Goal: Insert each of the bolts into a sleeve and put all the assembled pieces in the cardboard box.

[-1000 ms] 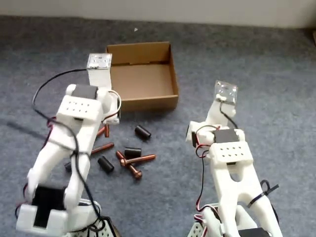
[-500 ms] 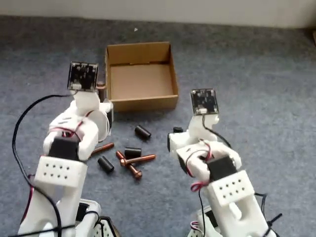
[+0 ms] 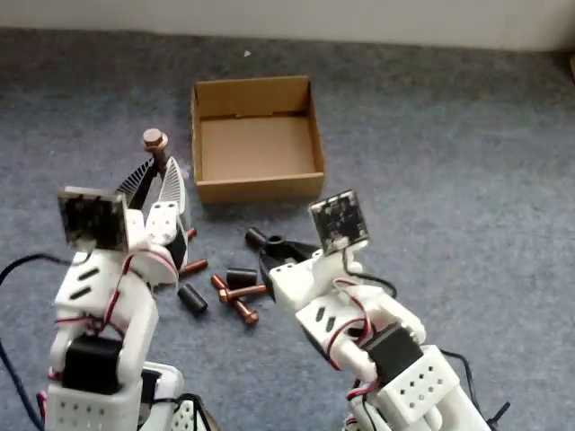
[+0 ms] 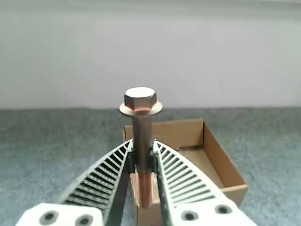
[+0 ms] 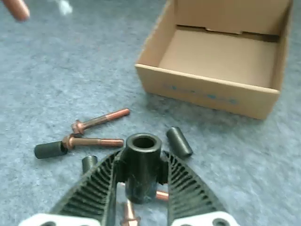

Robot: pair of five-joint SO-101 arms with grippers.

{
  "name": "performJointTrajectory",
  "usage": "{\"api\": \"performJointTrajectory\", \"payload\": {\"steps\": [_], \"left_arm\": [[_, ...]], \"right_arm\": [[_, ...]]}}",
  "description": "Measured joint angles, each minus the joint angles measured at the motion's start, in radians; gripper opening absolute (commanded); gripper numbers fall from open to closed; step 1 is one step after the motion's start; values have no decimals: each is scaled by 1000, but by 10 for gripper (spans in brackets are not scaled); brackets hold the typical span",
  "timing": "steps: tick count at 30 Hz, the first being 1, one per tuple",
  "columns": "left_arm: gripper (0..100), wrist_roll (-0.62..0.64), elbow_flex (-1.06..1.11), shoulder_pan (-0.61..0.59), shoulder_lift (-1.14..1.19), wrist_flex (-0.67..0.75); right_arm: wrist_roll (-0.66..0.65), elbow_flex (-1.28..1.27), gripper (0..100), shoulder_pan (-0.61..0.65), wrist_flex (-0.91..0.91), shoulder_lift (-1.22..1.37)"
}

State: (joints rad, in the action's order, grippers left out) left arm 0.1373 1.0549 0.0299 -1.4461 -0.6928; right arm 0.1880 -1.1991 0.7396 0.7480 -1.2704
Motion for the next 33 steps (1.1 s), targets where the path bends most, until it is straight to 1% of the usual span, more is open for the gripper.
{"api": "performJointTrajectory", "payload": {"steps": [5, 10, 14, 21, 24, 26, 30, 33], "left_arm": [[5, 86, 68, 48, -173, 0], [5, 101, 149, 100, -318, 0], [5, 101, 158, 149, -367, 0], [5, 98, 163, 239, -371, 0], [5, 52, 163, 310, -371, -3], [5, 23, 163, 362, -371, -31], [5, -8, 140, 446, -371, -140], [5, -12, 140, 460, -371, -160]], "right_arm": [[-17, -180, 5, 75, -167, -157], [-144, -321, 5, 137, -250, -387], [-232, -439, 5, 176, -281, -531], [-258, -471, 5, 176, -287, -534], [-261, -473, 5, 164, -287, -534], [-261, -473, 5, 138, -311, -534], [-261, -474, 5, 110, -354, -534], [-261, -474, 5, 110, -359, -534]]}}
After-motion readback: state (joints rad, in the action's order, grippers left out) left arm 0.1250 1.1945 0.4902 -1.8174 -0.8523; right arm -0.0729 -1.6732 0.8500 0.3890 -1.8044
